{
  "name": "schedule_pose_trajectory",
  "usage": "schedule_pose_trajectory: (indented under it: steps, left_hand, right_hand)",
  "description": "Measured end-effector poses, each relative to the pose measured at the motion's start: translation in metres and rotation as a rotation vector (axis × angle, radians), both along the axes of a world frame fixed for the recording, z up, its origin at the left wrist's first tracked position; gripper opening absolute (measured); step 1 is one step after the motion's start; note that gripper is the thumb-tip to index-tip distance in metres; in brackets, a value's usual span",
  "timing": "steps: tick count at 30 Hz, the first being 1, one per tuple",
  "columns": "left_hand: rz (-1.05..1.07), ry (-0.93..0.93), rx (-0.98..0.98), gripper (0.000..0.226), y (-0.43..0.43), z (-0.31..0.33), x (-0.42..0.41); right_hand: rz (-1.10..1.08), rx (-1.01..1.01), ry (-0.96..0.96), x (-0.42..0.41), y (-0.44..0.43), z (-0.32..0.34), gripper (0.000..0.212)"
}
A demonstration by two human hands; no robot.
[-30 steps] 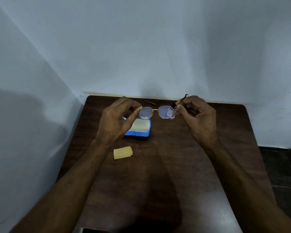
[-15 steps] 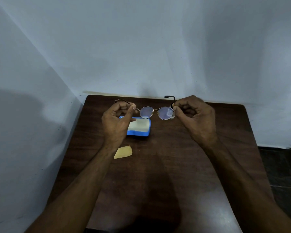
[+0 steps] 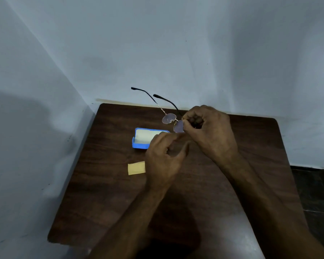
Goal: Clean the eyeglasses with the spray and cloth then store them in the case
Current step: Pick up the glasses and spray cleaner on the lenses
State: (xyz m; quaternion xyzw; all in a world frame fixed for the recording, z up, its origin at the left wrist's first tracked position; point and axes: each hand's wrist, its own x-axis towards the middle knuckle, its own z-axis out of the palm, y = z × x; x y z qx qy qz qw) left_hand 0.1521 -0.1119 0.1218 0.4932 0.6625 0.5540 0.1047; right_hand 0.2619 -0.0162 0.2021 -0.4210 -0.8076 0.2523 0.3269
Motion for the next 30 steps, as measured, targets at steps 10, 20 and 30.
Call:
schedule_pose_trajectory:
  steps: [10,20,30]
  left_hand:
    - [0.133,-0.042,0.094,0.019,0.021,0.011,-0.006]
    - [0.09,0.013,0.012,0.015,0.024,0.012,-0.01]
    - [0.221,-0.394,-0.008,0.014,0.037,0.032,-0.03]
  right_hand:
    - [0.014,0.002,-0.077,-0.012,-0.004,0.012,0.002]
    - [-0.001,-0.048,-0.097,-0.018,-0.006,0.016,0.004]
    - [-0.057,-0.226,0.214,0.0,0.025,0.013,0.009]
